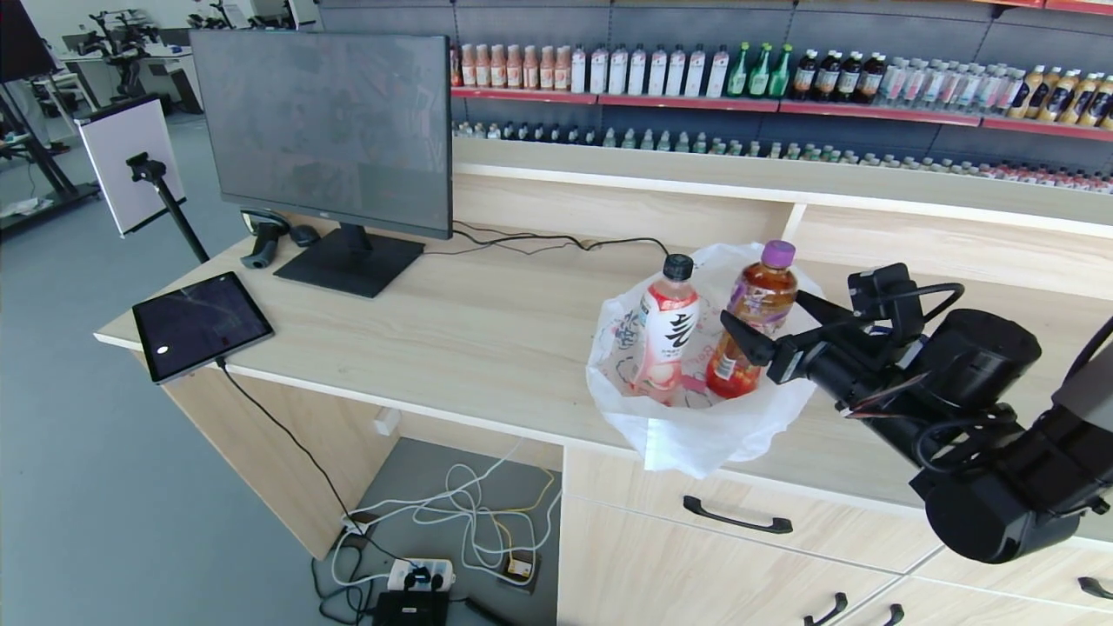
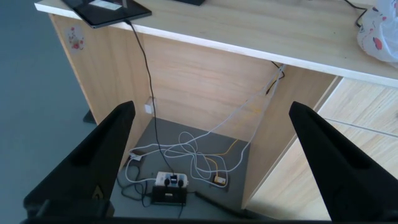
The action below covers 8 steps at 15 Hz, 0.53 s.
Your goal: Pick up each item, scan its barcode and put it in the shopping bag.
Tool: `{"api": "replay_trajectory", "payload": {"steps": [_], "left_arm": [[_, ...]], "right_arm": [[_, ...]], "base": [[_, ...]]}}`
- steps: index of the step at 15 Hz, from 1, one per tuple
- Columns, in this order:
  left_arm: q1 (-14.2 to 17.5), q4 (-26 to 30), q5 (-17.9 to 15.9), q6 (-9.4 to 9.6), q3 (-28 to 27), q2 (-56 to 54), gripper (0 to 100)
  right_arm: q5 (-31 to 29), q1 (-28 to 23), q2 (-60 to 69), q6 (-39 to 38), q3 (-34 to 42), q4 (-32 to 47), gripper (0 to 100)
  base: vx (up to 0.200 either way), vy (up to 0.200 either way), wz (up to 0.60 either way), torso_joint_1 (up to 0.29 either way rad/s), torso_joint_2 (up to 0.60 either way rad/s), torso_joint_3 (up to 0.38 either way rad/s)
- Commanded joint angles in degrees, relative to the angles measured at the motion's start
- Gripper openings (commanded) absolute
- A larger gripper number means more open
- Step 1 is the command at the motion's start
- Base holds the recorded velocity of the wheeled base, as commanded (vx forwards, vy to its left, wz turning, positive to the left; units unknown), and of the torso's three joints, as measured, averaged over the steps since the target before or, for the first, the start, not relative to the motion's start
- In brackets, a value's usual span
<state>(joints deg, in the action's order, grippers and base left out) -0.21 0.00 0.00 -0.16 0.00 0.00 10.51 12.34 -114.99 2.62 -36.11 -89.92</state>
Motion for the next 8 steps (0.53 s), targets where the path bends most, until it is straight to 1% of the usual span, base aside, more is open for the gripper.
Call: {"api": "replay_trajectory", "payload": {"steps": [1,4,7,8], "left_arm": [[0.0,0.0,0.0,-0.02,0.0,0.0,100],[0.0,0.0,0.0,-0.02,0.0,0.0,100],[0.0,0.0,0.0,-0.02,0.0,0.0,100],[0.0,0.0,0.0,-0.02,0.0,0.0,100]], "right_arm": [[0.0,0.0,4.8,0.0,2.6,-0.1,100],[0.0,0.0,11.8,0.2,8.2,-0.1,100],[0.0,-0.1,21.6,0.3,18.3,-0.1,100],[0.1,0.0,27.1,0.2,23.2,-0.1,100]], "base": [[0.000,0.000,0.00,0.000,0.00,0.000],[0.000,0.000,0.00,0.000,0.00,0.000],[0.000,0.000,0.00,0.000,0.00,0.000],[0.000,0.000,0.00,0.000,0.00,0.000]]}}
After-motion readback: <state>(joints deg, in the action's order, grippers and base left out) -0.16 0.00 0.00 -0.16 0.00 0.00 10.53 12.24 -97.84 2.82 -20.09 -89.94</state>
